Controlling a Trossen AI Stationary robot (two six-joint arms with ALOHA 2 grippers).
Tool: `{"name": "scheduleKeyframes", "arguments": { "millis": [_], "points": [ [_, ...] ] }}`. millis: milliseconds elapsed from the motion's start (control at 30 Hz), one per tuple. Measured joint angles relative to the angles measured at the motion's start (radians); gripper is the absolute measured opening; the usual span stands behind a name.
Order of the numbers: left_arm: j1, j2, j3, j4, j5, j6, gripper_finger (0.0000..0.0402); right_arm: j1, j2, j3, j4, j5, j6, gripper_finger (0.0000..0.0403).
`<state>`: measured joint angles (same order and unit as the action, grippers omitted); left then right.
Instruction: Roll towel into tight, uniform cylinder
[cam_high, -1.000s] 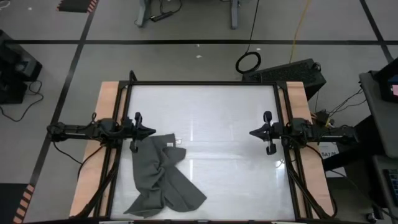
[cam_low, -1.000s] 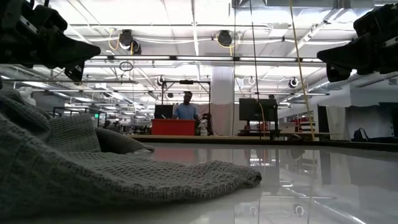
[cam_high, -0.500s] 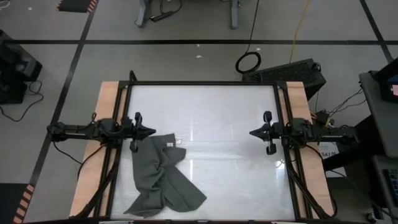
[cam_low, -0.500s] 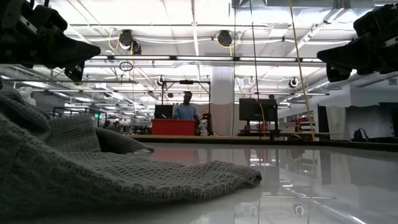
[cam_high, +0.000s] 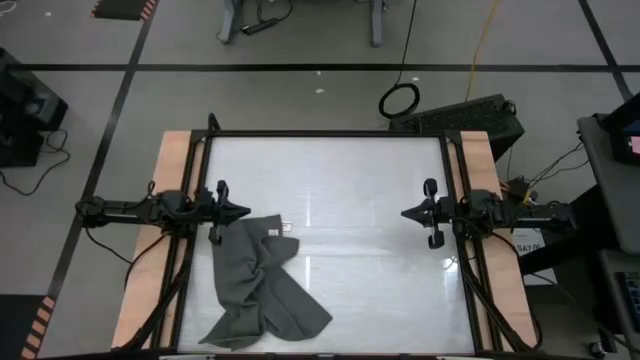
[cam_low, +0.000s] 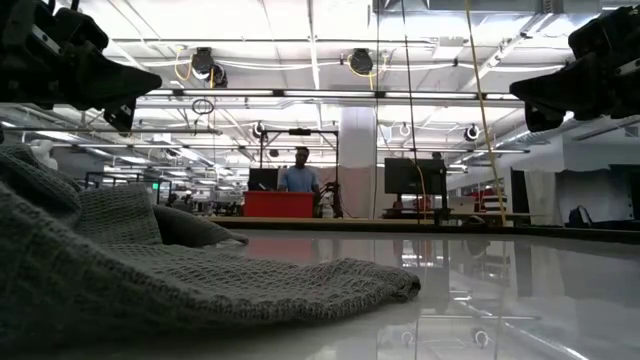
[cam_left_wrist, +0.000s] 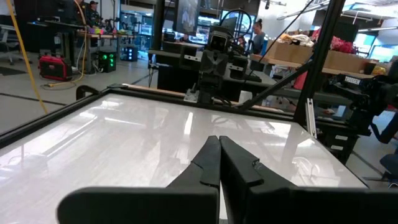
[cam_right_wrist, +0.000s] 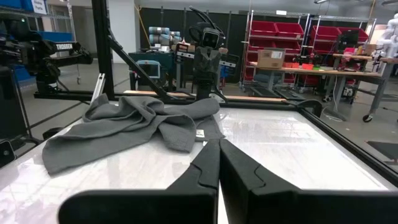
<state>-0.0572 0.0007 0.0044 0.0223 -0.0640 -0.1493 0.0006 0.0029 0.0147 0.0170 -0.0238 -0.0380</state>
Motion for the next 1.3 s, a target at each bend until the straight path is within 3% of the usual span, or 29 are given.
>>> {"name": "scheduleKeyframes", "arguments": {
  "millis": [733,967,1067,1300],
  "points": [
    [0.004,0.000,0.000,0.021,-0.010,0.007,0.0002,0.000,0.000,0.000,0.000,0.000,0.000,0.0000],
    [0.004,0.000,0.003,0.097,-0.102,0.028,0.0002,0.000,0.000,0.000,0.000,0.000,0.000,0.0000],
    [0.003,0.025,0.080,0.042,-0.144,0.056,0.0002,0.000,0.000,0.000,0.000,0.000,0.000,0.0000],
    [0.004,0.211,0.425,-0.184,-0.262,0.111,0.0002,0.000,0.000,0.000,0.000,0.000,0.000,0.0000]
  ]
}}
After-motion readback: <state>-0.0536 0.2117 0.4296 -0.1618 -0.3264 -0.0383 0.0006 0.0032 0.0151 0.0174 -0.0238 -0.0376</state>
